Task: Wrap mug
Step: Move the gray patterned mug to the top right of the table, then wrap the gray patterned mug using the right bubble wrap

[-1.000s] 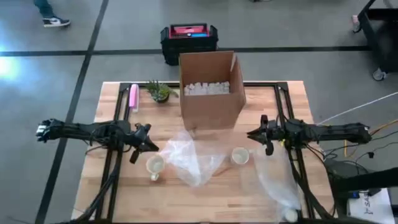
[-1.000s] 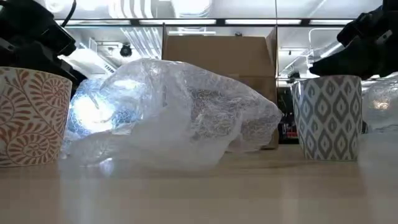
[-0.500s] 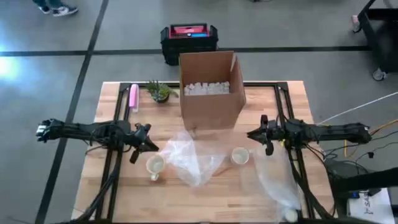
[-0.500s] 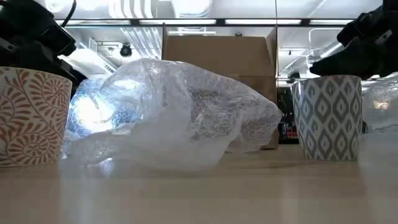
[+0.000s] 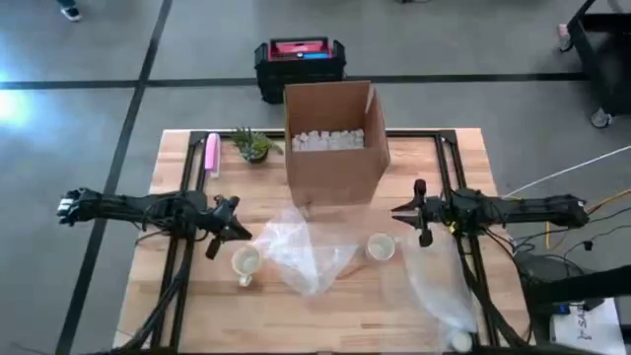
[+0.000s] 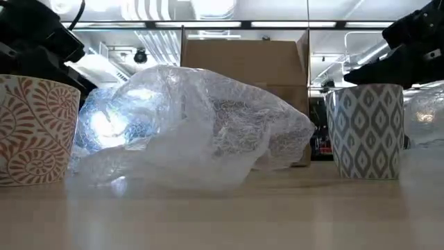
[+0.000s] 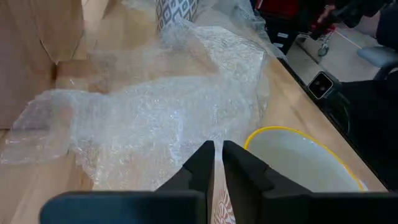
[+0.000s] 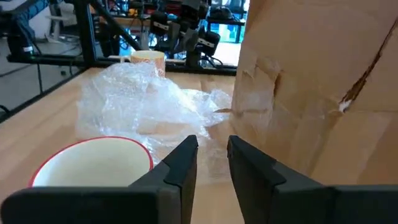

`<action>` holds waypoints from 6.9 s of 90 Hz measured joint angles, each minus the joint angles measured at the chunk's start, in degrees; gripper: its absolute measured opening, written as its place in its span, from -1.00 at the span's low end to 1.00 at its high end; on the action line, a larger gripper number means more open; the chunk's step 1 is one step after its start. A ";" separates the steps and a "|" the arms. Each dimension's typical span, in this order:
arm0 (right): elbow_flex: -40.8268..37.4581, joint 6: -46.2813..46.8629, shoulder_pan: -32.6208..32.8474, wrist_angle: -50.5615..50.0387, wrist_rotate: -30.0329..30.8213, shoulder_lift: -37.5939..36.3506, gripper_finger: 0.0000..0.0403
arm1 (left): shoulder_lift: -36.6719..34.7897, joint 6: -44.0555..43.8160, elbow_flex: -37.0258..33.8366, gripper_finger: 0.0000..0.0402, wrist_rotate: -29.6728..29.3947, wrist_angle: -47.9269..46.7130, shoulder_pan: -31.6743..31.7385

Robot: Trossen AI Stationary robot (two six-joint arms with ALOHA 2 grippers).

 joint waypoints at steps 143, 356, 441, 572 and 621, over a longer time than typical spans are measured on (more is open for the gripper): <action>15.64 22.54 0.02 -4.03 -4.61 4.16 -0.74 | 0.00 0.01 0.00 -0.90 0.00 0.01 0.01; 52.23 21.50 -2.86 -68.37 14.59 55.55 -0.96 | 26.88 -5.90 -0.04 -0.90 -25.55 54.79 0.03; 47.79 10.68 -30.99 -58.39 8.22 64.41 -0.50 | 45.39 -5.79 14.63 -0.90 -19.04 47.35 -0.03; 62.27 63.04 49.61 -61.65 8.62 72.31 -0.01 | 45.00 -7.06 14.91 -0.90 -19.28 46.95 -0.03; 64.51 56.49 45.37 -62.35 8.32 83.30 -0.01 | 45.00 -5.11 14.91 -0.90 -19.54 47.52 -0.03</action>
